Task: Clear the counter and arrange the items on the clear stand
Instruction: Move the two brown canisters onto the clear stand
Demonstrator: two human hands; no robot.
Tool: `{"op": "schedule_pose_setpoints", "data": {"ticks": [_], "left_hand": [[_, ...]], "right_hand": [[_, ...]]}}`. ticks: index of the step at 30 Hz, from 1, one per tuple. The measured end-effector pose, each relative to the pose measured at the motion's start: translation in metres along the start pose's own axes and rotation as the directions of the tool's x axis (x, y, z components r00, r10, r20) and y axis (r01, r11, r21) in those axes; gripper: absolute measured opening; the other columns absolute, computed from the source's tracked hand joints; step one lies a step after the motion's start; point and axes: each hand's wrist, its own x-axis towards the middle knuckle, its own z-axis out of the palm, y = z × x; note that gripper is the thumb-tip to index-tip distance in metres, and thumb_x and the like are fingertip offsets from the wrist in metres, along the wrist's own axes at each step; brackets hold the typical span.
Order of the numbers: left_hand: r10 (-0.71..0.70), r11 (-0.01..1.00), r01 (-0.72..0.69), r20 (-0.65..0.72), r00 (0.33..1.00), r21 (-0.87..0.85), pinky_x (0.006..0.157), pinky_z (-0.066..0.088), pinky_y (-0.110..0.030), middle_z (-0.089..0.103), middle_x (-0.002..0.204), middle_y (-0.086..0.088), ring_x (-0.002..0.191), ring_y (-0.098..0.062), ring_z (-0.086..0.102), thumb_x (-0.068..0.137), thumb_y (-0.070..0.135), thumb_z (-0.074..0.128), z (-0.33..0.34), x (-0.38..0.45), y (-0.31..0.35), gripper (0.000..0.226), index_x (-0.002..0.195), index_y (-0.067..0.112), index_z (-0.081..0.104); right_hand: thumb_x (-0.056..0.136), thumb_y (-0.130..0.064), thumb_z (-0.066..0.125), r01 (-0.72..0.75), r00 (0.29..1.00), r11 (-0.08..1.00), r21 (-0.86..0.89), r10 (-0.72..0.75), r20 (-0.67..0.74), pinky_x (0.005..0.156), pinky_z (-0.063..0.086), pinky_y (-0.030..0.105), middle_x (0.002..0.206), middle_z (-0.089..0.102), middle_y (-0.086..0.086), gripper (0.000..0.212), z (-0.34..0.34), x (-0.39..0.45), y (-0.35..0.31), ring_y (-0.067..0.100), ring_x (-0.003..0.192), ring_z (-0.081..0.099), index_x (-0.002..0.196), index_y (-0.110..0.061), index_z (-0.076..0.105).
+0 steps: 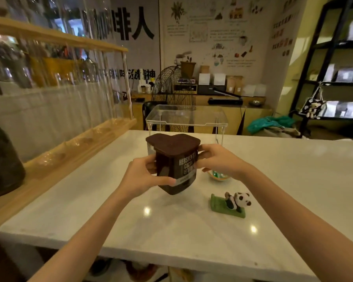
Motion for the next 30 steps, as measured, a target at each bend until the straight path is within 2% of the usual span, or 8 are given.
{"op": "schedule_pose_setpoints", "data": {"ticks": [3, 7, 10, 13, 19, 24, 28, 30], "left_hand": [[0.043, 0.998, -0.046, -0.058, 0.997, -0.039, 0.073, 0.052, -0.02, 0.066, 0.086, 0.013, 0.085, -0.004, 0.064, 0.051, 0.014, 0.085, -0.008, 0.022, 0.017, 0.057, 0.101, 0.025, 0.06], [0.076, 0.995, -0.084, -0.137, 0.988, -0.054, 0.078, 0.054, -0.028, 0.066, 0.089, 0.01, 0.087, -0.008, 0.064, 0.051, 0.017, 0.085, -0.019, 0.062, 0.034, 0.064, 0.11, 0.017, 0.061], [0.12, 0.991, -0.129, -0.183, 0.976, -0.039, 0.078, 0.054, -0.028, 0.065, 0.089, 0.013, 0.088, -0.007, 0.064, 0.05, 0.018, 0.085, -0.025, 0.095, 0.042, 0.068, 0.113, 0.015, 0.06], [0.116, 0.989, -0.134, -0.22, 0.969, -0.069, 0.081, 0.055, -0.033, 0.066, 0.086, 0.011, 0.091, -0.014, 0.067, 0.051, 0.015, 0.085, -0.031, 0.129, 0.045, 0.065, 0.111, 0.013, 0.061], [0.124, 0.991, -0.135, -0.279, 0.952, -0.019, 0.083, 0.057, -0.036, 0.069, 0.094, 0.002, 0.09, -0.014, 0.067, 0.047, 0.022, 0.087, -0.041, 0.192, 0.046, 0.069, 0.111, 0.014, 0.061], [0.118, 0.992, -0.123, -0.324, 0.939, 0.003, 0.079, 0.054, -0.027, 0.066, 0.098, 0.001, 0.09, -0.013, 0.063, 0.05, 0.02, 0.086, -0.038, 0.236, 0.039, 0.071, 0.114, 0.01, 0.058], [0.085, 0.996, -0.072, -0.369, 0.926, 0.049, 0.086, 0.056, -0.041, 0.07, 0.104, -0.007, 0.093, -0.019, 0.065, 0.046, 0.027, 0.087, -0.034, 0.27, 0.026, 0.067, 0.106, 0.011, 0.062], [0.072, 0.997, -0.054, -0.367, 0.927, 0.057, 0.086, 0.056, -0.043, 0.07, 0.105, -0.009, 0.096, -0.021, 0.066, 0.046, 0.027, 0.087, -0.032, 0.284, 0.019, 0.067, 0.106, 0.011, 0.061]], "right_hand": [[0.08, -0.005, 0.061, 0.05, 0.997, 0.988, 0.148, -0.041, -0.063, 0.08, 0.051, 0.034, 0.11, 0.065, 0.01, 0.053, -0.016, 0.02, -0.009, 0.022, 0.099, 0.061, 0.128, -0.012, 0.04], [0.082, -0.007, 0.061, 0.107, 0.984, 0.96, 0.259, -0.065, -0.165, 0.079, 0.052, 0.031, 0.115, 0.063, 0.009, 0.042, -0.037, 0.056, -0.02, 0.021, 0.102, 0.06, 0.121, -0.009, 0.044], [0.083, -0.009, 0.06, 0.149, 0.976, 0.955, 0.257, -0.101, -0.191, 0.085, 0.053, 0.036, 0.108, 0.064, 0.008, 0.034, -0.052, 0.088, -0.028, 0.022, 0.101, 0.061, 0.115, -0.008, 0.048], [0.085, -0.009, 0.058, 0.196, 0.966, 0.948, 0.25, -0.142, -0.217, 0.08, 0.055, 0.031, 0.103, 0.062, 0.004, 0.031, -0.066, 0.121, -0.036, 0.019, 0.095, 0.063, 0.114, -0.011, 0.049], [0.088, -0.01, 0.054, 0.256, 0.947, 0.94, 0.226, -0.196, -0.256, 0.08, 0.054, 0.028, 0.113, 0.06, 0.008, 0.028, -0.084, 0.186, -0.042, 0.02, 0.101, 0.06, 0.116, -0.01, 0.05], [0.092, -0.017, 0.049, 0.228, 0.957, 0.948, 0.225, -0.175, -0.232, 0.091, 0.048, 0.035, 0.111, 0.059, 0.003, 0.031, -0.09, 0.236, -0.039, 0.02, 0.108, 0.056, 0.123, -0.015, 0.05], [0.095, -0.024, 0.042, 0.173, 0.97, 0.958, 0.23, -0.125, -0.21, 0.087, 0.042, 0.032, 0.118, 0.057, 0.0, 0.037, -0.088, 0.27, -0.033, 0.017, 0.108, 0.051, 0.132, -0.021, 0.044], [0.096, -0.023, 0.041, 0.145, 0.973, 0.962, 0.233, -0.095, -0.211, 0.088, 0.042, 0.033, 0.119, 0.056, 0.0, 0.037, -0.087, 0.285, -0.028, 0.017, 0.107, 0.05, 0.132, -0.021, 0.044]]}}
